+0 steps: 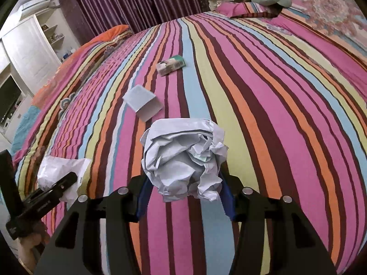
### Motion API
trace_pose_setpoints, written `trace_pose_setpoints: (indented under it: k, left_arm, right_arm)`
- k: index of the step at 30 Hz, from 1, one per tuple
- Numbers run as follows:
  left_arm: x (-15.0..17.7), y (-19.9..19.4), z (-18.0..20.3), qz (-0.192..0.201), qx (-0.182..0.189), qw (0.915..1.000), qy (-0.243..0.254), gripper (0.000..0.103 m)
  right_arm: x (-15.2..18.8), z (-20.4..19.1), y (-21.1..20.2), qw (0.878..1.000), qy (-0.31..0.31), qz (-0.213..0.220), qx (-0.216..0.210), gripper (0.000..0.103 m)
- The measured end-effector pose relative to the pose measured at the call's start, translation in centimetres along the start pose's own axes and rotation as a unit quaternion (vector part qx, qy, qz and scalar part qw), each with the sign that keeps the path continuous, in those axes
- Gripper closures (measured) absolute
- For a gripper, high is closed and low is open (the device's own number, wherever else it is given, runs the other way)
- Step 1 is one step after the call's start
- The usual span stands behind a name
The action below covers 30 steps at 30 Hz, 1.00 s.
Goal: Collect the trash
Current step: 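Carry the packet and paper ball with both tools over the wastebasket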
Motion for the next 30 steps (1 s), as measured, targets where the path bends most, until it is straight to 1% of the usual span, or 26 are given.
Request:
trace_pose_setpoints:
  k: [4,12,15,21,30]
  left_arm:
    - [2.2,-1.7,-0.3,-0.001,0.004,1.0000,-0.003,0.053]
    - [5.3,-5.1,-0.5,0.007,0.010,0.9999,-0.008,0.053]
    - [6.5,-6.8,-0.4,0.014,0.009,0.9999,-0.001,0.053]
    - [8.8,-9.0,0.1,0.019,0.012,0.9997,0.009,0.053]
    - [14.0,-11.4,1.7,0.013,0.025,0.9992,0.028,0.053]
  right_arm:
    - [2.0,-0.1,-1.8,1.000,0.003,0.008,-0.005,0.054]
    - [5.7,-1.0,-5.1,1.000,-0.001,0.013,-0.021,0.054]
    - [7.0,-1.5,-6.2,1.000,-0.002,0.012,-0.027,0.054]
    - [9.5,-2.4,-8.6,0.999,-0.013,0.018,-0.038,0.054]
    - [13.2,-2.7,-10.8,0.999,-0.010,0.014,-0.045,0.054]
Point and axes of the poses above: each gripper's, at about its wrist camera, not at the fingertips, and y roughly the way its jaws point, z to its right, x to its underside, the point moved 8 cm from there along y, roughly the way its jaws point, and after that the axes turned 3 degrees about x, right-handed, at the moved point
